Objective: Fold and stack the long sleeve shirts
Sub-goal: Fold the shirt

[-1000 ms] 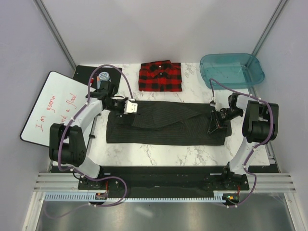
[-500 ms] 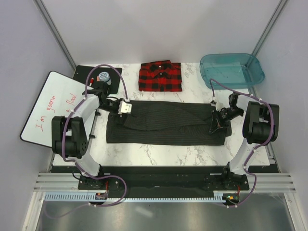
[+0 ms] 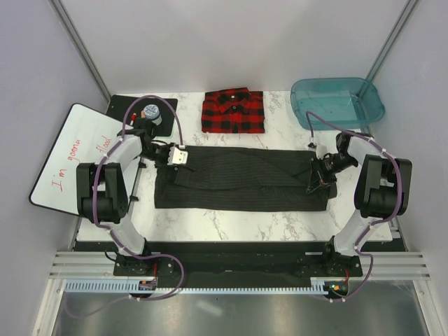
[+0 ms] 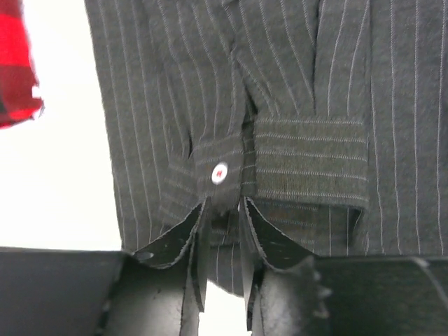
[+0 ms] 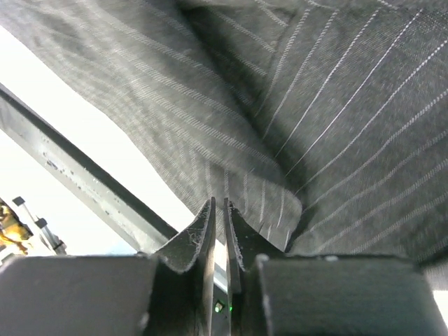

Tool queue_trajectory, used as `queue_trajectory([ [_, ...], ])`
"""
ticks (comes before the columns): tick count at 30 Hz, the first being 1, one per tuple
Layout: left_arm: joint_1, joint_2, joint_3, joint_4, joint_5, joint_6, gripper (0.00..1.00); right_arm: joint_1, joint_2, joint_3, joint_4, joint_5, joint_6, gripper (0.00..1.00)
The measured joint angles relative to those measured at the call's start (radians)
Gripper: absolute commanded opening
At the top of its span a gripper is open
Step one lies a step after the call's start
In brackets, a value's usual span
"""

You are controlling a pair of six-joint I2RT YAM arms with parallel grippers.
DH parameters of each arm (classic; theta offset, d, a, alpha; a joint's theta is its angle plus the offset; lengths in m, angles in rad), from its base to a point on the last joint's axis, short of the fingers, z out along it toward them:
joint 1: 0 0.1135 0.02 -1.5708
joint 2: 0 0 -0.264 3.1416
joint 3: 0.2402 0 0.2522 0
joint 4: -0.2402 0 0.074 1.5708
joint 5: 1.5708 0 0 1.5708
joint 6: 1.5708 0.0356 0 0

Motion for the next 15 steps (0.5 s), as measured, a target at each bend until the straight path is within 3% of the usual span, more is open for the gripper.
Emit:
queue_trajectory([
  [7, 0.052, -0.051, 0.044, 0.009, 0.003, -0.046, 0.36, 0.015, -0.076, 0.073, -0.037, -0.01, -0.014, 0.18],
  [15, -0.085, -0.095, 0.05, 0.011, -0.014, -0.323, 0.38, 0.059, -0.054, 0.141, 0.007, -0.011, 0.035, 0.21],
])
